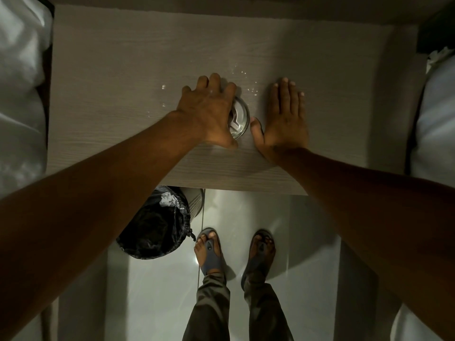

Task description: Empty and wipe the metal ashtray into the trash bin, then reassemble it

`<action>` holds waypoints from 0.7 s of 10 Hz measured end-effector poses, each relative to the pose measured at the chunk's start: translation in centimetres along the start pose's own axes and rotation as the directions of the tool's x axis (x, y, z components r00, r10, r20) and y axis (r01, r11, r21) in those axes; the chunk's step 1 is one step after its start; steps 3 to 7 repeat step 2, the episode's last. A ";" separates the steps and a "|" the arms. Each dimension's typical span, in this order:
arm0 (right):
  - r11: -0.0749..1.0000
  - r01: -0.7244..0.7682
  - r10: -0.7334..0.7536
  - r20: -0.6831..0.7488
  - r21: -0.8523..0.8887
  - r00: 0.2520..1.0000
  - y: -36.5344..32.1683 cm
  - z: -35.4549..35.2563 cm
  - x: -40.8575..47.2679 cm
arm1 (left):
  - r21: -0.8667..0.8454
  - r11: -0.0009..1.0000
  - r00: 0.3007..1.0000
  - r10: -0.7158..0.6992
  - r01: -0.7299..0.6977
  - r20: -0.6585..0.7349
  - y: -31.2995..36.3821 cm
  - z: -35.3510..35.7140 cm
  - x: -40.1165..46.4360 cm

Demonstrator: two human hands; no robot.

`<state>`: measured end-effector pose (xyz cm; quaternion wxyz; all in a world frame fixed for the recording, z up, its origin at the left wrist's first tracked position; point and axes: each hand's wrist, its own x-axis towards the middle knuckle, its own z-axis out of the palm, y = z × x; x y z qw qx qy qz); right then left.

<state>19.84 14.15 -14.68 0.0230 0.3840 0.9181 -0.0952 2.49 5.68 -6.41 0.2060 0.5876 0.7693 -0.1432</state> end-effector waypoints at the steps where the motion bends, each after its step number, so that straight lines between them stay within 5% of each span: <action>1: 1.000 -0.008 0.007 0.026 0.030 1.000 -0.3 0.2 0.0 | -0.049 0.999 1.000 0.002 -0.002 0.001 -0.4 0.3 -0.2; 2: 0.998 -0.025 0.019 0.122 0.050 0.992 -0.1 1.1 -0.7 | -0.121 0.992 0.998 -0.036 0.043 0.061 -1.2 1.6 -1.6; 7: 0.998 -0.025 0.019 0.122 0.050 0.992 -0.1 1.1 -0.7 | -0.121 0.992 0.998 -0.036 0.043 0.061 -1.2 1.6 -1.6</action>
